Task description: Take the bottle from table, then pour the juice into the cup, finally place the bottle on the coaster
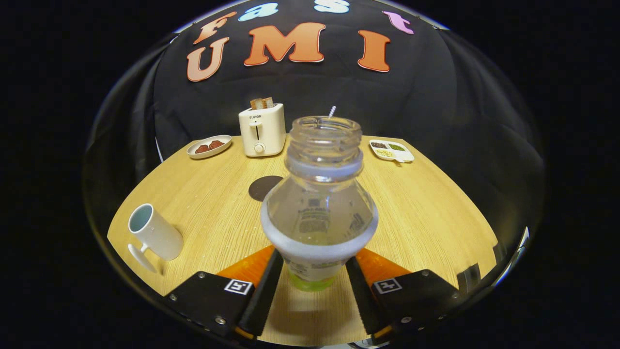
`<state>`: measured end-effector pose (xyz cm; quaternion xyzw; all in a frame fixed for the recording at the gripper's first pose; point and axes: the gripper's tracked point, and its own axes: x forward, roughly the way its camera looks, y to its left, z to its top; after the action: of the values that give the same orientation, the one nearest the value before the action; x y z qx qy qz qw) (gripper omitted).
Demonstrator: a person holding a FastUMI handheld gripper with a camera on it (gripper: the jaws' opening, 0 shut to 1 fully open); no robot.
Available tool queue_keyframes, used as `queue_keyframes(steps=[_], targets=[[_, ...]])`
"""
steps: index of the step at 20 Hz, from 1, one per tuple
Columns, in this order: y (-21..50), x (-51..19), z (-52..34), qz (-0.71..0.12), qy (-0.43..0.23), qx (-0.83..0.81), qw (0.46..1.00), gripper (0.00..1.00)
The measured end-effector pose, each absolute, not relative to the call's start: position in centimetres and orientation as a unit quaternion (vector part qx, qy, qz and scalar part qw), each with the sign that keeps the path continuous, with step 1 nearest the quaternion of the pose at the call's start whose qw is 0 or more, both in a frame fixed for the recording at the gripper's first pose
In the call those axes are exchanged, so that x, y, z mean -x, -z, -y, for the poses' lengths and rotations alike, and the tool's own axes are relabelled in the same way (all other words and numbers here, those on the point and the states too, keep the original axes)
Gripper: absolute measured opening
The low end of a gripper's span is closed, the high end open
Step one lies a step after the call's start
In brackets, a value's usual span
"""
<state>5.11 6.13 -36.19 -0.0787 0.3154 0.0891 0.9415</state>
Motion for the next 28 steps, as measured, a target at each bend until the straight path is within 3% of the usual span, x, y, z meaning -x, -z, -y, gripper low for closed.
queue_keyframes(steps=[2,6,16,28], targets=[[36.2,-5.4,-6.3,-0.322,-0.092,0.074,0.939,0.66],[35.1,-5.2,-5.5,-0.326,-0.071,0.089,0.938,0.58],[29.4,-3.4,-8.3,-0.301,-0.07,0.207,0.928,0.58],[28.1,-1.4,-16.8,-0.258,-0.103,0.34,0.899,0.58]])
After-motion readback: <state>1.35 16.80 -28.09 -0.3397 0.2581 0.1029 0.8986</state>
